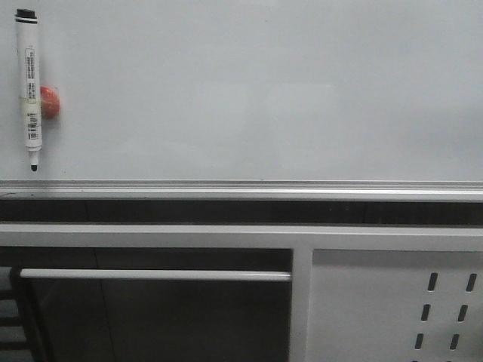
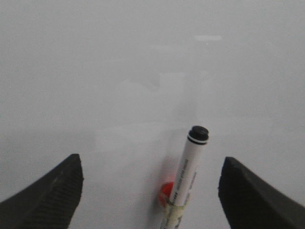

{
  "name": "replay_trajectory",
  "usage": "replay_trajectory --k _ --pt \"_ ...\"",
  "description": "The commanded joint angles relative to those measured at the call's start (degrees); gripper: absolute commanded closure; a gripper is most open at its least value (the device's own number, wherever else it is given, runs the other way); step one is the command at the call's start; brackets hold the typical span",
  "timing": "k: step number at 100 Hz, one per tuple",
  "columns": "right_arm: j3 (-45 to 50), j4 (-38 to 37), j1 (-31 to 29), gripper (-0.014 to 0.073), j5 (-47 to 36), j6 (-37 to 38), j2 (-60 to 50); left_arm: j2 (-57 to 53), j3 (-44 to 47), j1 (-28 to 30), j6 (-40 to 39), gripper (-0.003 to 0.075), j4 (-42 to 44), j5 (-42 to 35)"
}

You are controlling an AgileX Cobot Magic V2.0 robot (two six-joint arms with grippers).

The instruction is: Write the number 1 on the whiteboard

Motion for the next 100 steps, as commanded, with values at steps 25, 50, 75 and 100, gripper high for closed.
replay_trajectory --k 25,50,75,100 --pt "-2.04 0.82 -0.24 0.0647 -3.66 -2.86 0.95 12.58 4.77 -4.85 -0.12 0.0248 -2.42 -23.15" --pt "-2.04 0.82 -0.24 0.0647 -4.45 -3.62 0.95 23.69 4.77 -8.51 -0.12 0.0258 -3.56 -32.02" --pt "-2.04 0.82 -0.20 0.0647 -4.81 -3.62 0.95 34.05 4.77 -9.05 -0.12 0.0270 -5.86 -44.35" --pt "-2.04 0.82 -0.20 0.0647 -4.81 -3.62 0.95 40.21 4.77 -9.05 -0.12 0.0271 -6.84 -53.12"
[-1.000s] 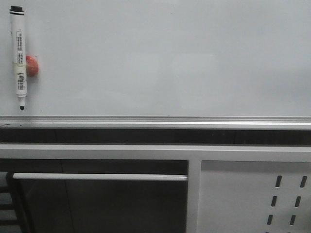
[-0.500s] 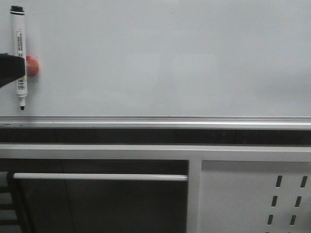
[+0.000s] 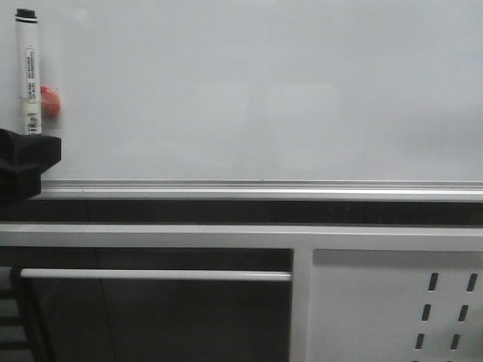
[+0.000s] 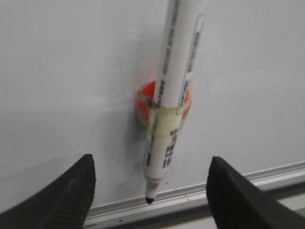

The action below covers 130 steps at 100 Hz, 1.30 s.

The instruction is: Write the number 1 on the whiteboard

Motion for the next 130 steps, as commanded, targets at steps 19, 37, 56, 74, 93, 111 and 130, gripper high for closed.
replay_trajectory --k 19,37,56,74,93,111,130 --pt "-2.04 0.72 -0.20 0.0647 -4.48 -0.62 0.95 0.03 -1.39 -0.45 -0.12 0.0322 1.22 -13.48" --pt "-2.04 0.72 -0.20 0.0647 -4.48 -0.62 0.95 0.03 -1.39 -0.45 -0.12 0.0330 1.22 -13.48" --pt "-2.04 0.72 -0.20 0.0647 -4.48 -0.62 0.95 0.03 -1.39 -0.45 -0.12 0.0330 1.43 -13.48" --pt "-2.04 0.72 -0.20 0.0647 -4.48 -0.62 0.95 0.03 -1.39 -0.45 -0.12 0.0330 1.84 -13.48" --pt "-2.04 0.72 -0.20 0.0647 -4.48 -0.62 0.95 0.03 -2.43 -0.45 -0.12 0.0330 2.24 -13.48" --pt "-2.04 0.72 -0.20 0.0647 -4.38 -0.62 0.95 0.03 -3.54 -0.45 0.09 0.0330 2.01 -13.48" --pt "-2.04 0.72 -0.20 0.0647 -4.38 -0.62 0.95 0.03 -3.54 -0.45 0.09 0.0669 1.90 -13.48"
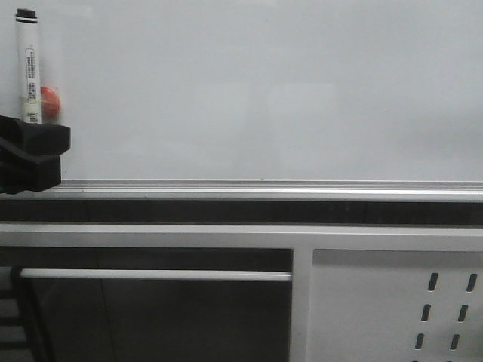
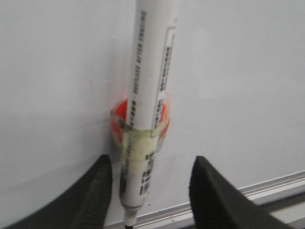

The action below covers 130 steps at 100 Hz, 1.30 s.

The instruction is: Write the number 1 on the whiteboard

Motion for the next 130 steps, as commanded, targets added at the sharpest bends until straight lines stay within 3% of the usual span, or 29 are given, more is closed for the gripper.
replay_trajectory --k 1,3,20,32,58,84,101,109,130 --pt "-2.04 0.72 -0.20 0.0647 -4.25 -0.62 0.95 -1.17 -1.11 -0.45 -0.02 0.0669 -0.26 -12.91" --pt "-2.04 0.72 -0.20 0.0647 -4.25 -0.62 0.95 -1.17 -1.11 -0.45 -0.02 0.0744 -0.11 -12.91" --pt "-2.04 0.72 -0.20 0.0647 -4.25 -0.62 0.95 -1.17 0.87 -0.45 0.96 0.0738 1.00 -12.91" --pt "-2.17 0.72 0.02 0.0647 -4.13 -1.44 0.95 -2.04 2.63 -0.45 7.71 0.0738 5.49 -12.91" --pt "-5.52 15.73 2.95 0.0647 2.75 -22.54 1.20 -7.88 3.17 -0.45 18.41 0.0738 19.06 -10.29" --pt "-10.19 22.40 5.05 0.0647 12.03 -31.32 6.06 -15.68 1.00 -3.28 26.36 0.0738 25.53 9.36" --pt "-13.08 25.17 5.55 0.0647 17.31 -31.84 13.09 -19.08 -8.04 -11.09 31.66 0.0738 22.55 33.74" --pt "-14.73 29.24 5.58 0.0646 17.19 -34.93 15.63 -19.32 -12.75 -14.09 33.64 0.0738 21.64 41.60" --pt "-16.14 37.22 5.74 0.0639 17.72 -37.97 20.71 -18.50 -20.66 -16.31 34.27 0.0738 21.28 50.48"
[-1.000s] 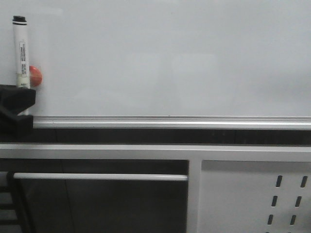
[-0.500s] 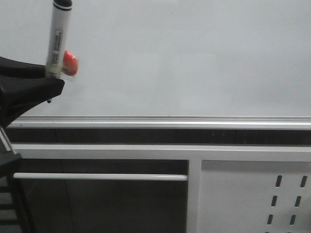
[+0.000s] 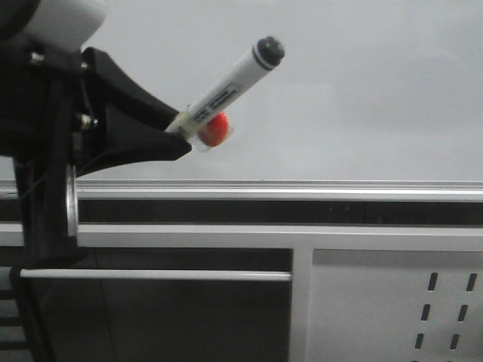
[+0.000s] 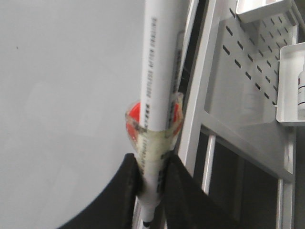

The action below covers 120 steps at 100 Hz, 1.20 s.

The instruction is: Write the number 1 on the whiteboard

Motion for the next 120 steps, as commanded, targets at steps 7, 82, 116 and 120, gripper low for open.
replay_trajectory --k 7,82,116,120 --pt "-2.01 9.37 1.28 0.0596 -1.11 -4.27 4.11 0.02 -5.74 -0.68 0.09 0.0738 -1.25 2.79" --pt "-3.33 11.41 29.50 0.0321 -21.83 -4.63 25.54 1.46 -6.50 -0.71 0.22 0.0738 -1.25 7.61" --pt "-7.08 11.18 30.55 0.0321 -23.62 -4.72 29.81 1.46 -6.50 -0.71 0.22 0.0738 -1.68 5.96" --pt "-7.22 11.18 30.55 0.0321 -23.62 -4.72 29.93 1.46 -6.50 -0.71 0.22 0.0738 -1.68 5.96"
